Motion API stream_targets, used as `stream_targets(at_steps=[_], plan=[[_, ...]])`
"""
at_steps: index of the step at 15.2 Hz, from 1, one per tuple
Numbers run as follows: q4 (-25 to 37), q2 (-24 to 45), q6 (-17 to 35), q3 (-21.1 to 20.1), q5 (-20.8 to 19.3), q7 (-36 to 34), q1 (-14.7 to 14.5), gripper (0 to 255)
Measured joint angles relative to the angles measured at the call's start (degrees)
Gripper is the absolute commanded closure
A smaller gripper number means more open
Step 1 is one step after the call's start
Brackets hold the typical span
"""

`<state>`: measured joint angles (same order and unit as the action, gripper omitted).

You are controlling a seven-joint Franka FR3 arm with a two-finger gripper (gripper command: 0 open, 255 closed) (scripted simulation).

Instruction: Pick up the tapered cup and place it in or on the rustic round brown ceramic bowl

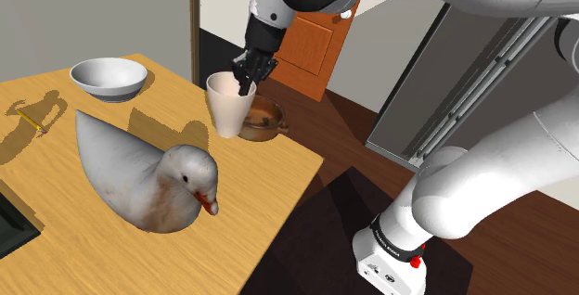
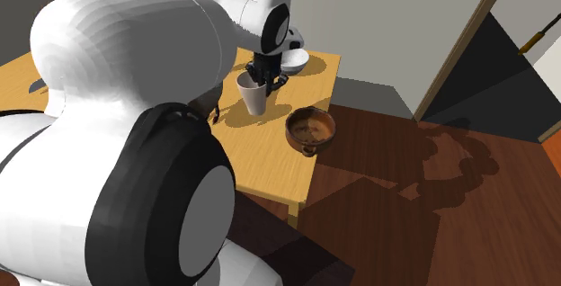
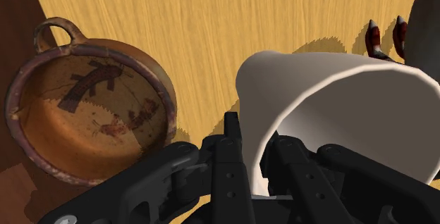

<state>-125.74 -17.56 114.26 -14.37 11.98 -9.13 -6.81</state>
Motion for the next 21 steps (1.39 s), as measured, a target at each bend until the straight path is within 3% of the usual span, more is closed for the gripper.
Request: stream_targets(at_steps=[5,21], plan=[[3.1,-0.3,-3.5,0.7,-0.3,0.3,0.4,255],[18.4,9.8,-11.5,12.4,-3.2,17.4,8.1,255]])
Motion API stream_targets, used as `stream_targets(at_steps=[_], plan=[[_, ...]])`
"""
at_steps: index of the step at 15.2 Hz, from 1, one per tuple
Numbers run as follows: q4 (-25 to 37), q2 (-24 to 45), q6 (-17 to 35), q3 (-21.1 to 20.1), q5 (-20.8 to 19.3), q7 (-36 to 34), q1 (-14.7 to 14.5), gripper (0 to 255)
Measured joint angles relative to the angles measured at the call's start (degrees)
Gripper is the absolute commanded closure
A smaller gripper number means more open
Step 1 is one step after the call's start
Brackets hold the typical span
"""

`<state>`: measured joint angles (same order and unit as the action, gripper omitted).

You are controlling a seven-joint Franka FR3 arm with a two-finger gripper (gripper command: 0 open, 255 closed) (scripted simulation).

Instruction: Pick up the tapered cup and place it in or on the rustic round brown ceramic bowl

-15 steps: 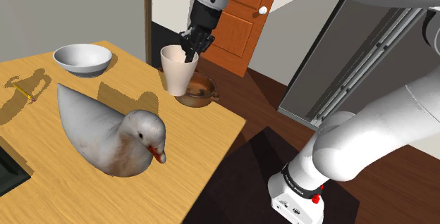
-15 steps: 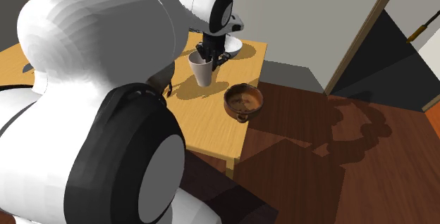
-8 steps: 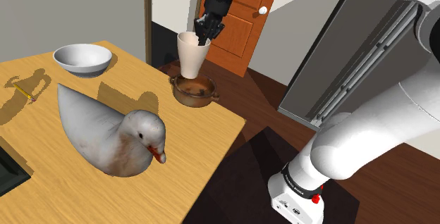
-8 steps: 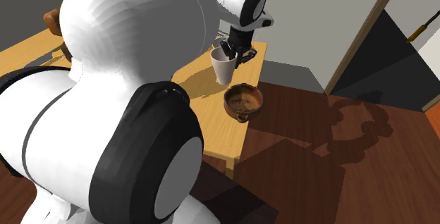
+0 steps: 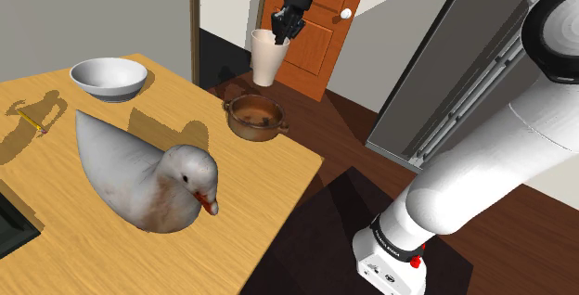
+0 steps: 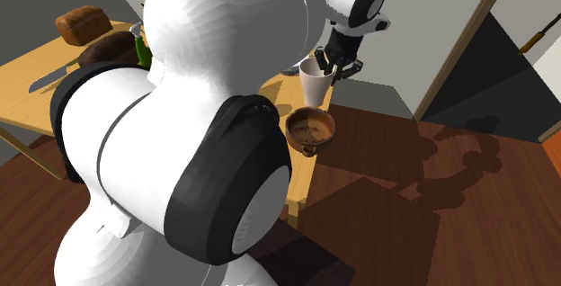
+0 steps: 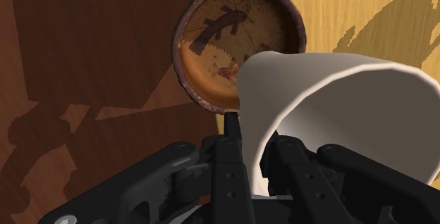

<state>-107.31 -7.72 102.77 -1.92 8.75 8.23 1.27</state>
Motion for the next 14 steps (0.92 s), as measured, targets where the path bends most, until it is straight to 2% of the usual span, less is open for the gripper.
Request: stream_targets(at_steps=[14], plan=[[-9.3,0.9,10.1,0.1,0.5,1.8,0.0,255]])
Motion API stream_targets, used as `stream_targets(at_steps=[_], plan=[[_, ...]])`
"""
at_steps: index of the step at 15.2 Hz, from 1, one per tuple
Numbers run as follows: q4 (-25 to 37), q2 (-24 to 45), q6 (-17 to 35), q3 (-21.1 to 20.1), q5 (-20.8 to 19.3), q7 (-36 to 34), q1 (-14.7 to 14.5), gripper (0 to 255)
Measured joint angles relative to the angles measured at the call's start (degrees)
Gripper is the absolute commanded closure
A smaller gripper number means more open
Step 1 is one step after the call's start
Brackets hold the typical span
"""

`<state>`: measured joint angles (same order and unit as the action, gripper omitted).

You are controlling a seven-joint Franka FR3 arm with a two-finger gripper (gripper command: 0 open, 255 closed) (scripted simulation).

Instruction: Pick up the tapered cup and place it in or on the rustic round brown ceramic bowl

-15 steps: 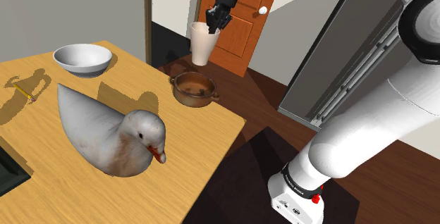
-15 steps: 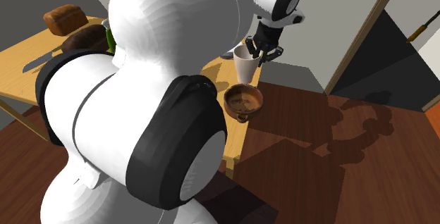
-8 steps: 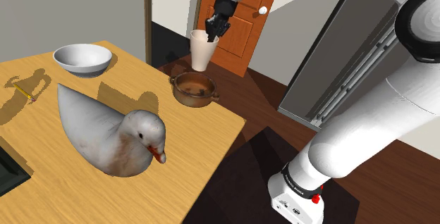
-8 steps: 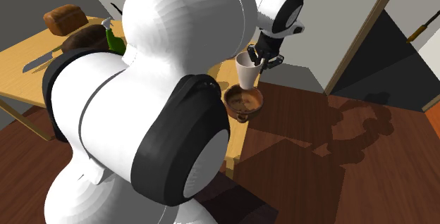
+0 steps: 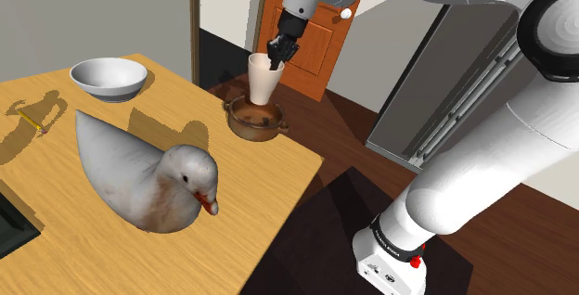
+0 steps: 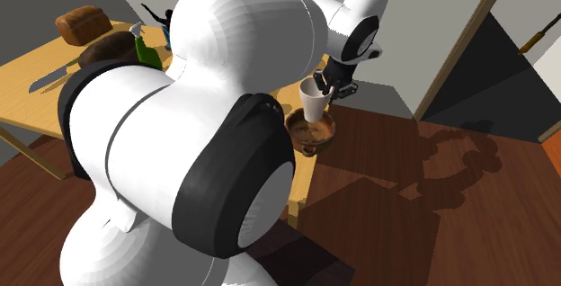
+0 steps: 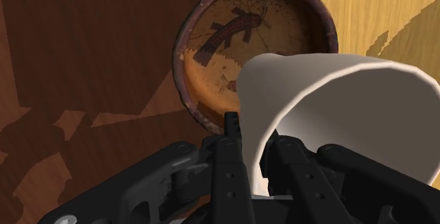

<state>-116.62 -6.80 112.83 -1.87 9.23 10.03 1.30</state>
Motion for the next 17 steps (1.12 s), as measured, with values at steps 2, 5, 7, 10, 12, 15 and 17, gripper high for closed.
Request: stream_targets(at_steps=[2,5,7,10,12,15,17], plan=[[-1.3,0.2,1.5,-0.1,0.1,0.1,-0.1,255],[-3.1,0.8,3.8,-0.1,0.3,0.5,-0.1,255],[-3.5,0.9,4.3,-0.1,0.3,0.7,-0.1,255],[-3.7,0.8,4.5,-0.1,0.3,0.7,-0.1,255],[-3.7,0.8,4.5,-0.1,0.3,0.7,-0.1,255],[-3.7,0.8,4.6,-0.1,0.3,0.7,-0.1,0],[-3.7,0.8,4.6,-0.1,0.3,0.7,-0.1,0]])
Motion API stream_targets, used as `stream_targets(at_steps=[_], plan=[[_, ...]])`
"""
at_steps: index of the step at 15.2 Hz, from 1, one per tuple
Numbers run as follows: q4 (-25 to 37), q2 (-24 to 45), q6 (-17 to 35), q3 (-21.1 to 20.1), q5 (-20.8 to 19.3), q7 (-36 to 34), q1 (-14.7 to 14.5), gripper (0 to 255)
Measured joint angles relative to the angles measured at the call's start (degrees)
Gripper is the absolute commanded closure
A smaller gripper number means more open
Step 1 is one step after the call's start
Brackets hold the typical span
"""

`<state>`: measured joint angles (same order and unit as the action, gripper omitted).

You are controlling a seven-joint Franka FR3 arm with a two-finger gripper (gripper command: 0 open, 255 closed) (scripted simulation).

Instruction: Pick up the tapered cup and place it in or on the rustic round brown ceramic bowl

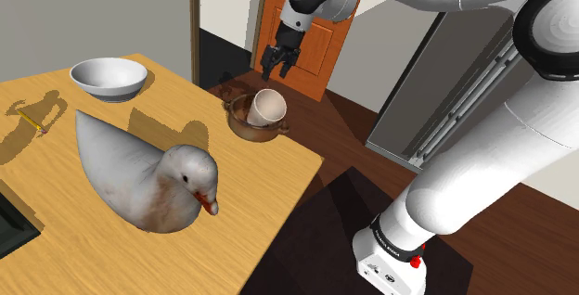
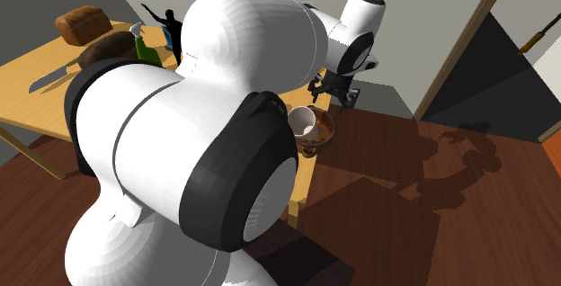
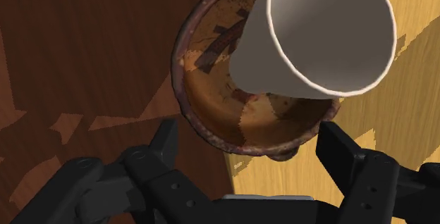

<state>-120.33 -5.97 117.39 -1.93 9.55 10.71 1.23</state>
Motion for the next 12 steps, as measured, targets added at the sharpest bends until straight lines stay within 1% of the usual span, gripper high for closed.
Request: stream_targets(at_steps=[2,7,12], plan=[[0.0,0.0,0.0,0.0,0.0,0.0,0.0,0],[4.6,-1.9,-6.5,0.4,-0.4,-0.4,0.4,0],[5.2,-1.8,-7.1,0.6,-0.5,-0.2,0.5,0]])
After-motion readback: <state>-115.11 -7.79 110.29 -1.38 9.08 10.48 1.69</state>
